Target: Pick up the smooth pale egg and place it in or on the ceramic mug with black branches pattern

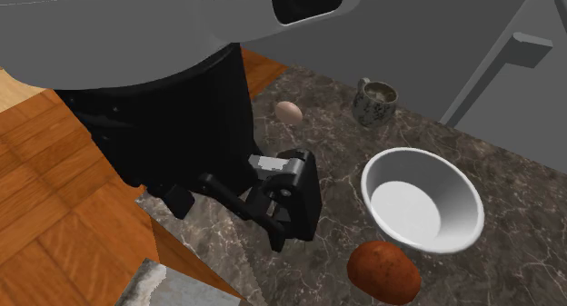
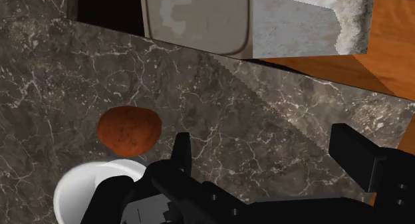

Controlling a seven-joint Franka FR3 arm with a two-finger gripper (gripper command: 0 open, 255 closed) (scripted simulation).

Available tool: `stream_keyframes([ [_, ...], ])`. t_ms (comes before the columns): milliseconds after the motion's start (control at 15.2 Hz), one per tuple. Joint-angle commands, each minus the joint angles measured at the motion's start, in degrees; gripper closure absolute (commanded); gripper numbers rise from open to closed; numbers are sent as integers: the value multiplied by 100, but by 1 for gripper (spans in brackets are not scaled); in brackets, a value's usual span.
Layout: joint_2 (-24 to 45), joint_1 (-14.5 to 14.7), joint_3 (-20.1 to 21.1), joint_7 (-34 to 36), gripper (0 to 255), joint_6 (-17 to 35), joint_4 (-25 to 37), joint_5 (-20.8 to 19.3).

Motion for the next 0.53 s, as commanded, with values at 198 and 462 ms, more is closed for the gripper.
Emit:
stream_keyframes([
  [198, 541, 76, 58, -24, 0, 555, 20, -73],
  [462, 1318, 159, 143, -40, 0, 1241, 154, -189],
])
